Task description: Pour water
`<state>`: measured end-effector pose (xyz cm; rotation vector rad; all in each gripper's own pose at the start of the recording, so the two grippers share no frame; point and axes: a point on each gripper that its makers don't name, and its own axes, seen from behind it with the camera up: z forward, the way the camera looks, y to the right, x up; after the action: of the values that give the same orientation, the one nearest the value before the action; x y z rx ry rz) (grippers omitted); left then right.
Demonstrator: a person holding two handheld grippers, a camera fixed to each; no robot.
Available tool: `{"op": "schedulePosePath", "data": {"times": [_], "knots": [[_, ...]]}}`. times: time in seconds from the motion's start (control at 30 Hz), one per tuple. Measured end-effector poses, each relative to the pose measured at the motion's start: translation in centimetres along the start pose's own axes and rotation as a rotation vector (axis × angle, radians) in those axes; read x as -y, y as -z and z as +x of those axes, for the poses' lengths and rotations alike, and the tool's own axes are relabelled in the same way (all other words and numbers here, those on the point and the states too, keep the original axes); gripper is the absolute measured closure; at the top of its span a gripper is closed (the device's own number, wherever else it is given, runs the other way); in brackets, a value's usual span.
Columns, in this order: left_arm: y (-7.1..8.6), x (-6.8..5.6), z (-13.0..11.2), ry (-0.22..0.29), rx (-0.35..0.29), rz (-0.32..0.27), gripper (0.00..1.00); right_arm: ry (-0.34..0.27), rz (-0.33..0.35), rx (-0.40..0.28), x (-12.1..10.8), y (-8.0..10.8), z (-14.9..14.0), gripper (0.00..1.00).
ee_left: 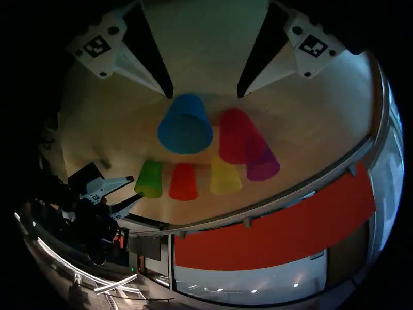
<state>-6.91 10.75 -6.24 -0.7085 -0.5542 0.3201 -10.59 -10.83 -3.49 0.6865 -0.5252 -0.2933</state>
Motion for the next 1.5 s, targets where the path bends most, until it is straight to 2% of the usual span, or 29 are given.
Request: {"op": "schedulePosePath", "data": {"times": [0.43,0.73,1.13,1.5], "knots": [[1.5,2.4,0.1,0.045,-0.051,0.108,0.08,-0.032,-0.052,-0.034,-0.9,2.3,0.2,0.00],[2.5,4.2,1.1,0.062,-0.109,0.201,0.08,-0.060,-0.104,-0.091,-1.7,3.8,1.5,0.00],[4.7,7.1,4.1,0.091,-0.233,0.337,0.08,-0.086,-0.188,-0.186,-2.9,5.5,4.3,0.00],[6.8,9.3,6.8,0.130,-0.352,0.430,0.08,-0.142,-0.314,-0.296,-5.2,6.6,6.9,0.00]]}}
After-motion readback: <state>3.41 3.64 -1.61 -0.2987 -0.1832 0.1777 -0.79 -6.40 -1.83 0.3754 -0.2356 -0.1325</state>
